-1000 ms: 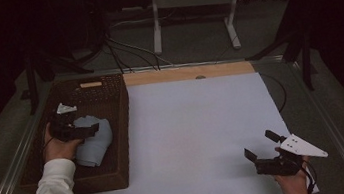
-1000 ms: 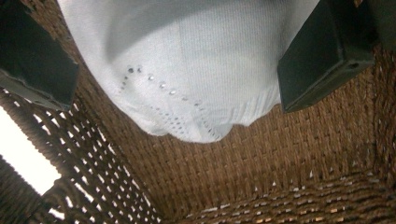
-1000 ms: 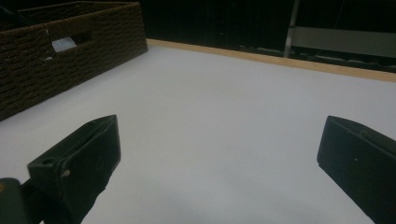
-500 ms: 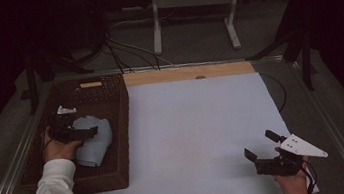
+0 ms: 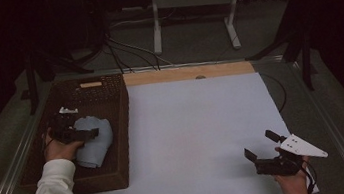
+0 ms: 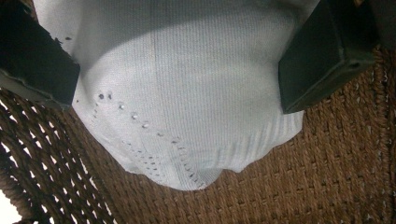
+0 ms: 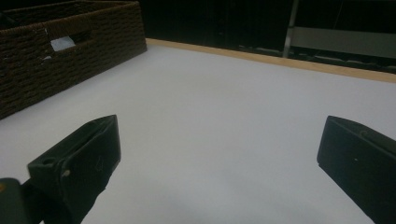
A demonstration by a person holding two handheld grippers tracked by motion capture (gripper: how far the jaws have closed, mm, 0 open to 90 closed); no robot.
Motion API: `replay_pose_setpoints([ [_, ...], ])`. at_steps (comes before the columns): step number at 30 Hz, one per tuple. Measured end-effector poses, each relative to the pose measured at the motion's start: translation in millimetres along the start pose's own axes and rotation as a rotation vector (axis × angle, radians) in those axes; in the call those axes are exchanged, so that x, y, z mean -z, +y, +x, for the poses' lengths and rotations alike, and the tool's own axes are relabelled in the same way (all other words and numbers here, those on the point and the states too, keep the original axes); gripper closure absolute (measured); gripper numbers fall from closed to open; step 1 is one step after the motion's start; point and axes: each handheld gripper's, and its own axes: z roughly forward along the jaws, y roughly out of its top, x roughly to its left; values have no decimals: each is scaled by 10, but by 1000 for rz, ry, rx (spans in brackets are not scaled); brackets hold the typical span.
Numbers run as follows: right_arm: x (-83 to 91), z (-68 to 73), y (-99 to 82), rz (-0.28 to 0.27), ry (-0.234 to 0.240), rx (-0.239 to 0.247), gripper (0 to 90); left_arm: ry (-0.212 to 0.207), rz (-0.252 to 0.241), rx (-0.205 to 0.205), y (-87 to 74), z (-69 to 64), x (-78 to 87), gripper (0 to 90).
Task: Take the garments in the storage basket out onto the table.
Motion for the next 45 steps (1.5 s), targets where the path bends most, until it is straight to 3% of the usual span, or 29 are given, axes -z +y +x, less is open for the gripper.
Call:
replay_pose_setpoints([
  [6, -2, 2, 0, 1, 0, 4, 0, -27, 25, -13, 3, -28, -14, 2],
  [15, -2, 1, 0, 1, -2, 2, 0, -13, 61, -32, 15, -78, -34, 6],
  [20, 0, -3, 0, 1, -3, -1, 0, 20, 78, -41, 17, -94, -22, 109],
  [26, -7, 0, -1, 1, -3, 1, 0, 37, 119, -68, 29, -121, 7, 378],
  [34, -7, -3, -2, 2, -3, -2, 0, 14, 104, -48, 44, -84, 81, 630],
  [45, -3, -8, -2, 0, -4, -4, 0, -17, 53, -43, 60, -65, 206, 726],
])
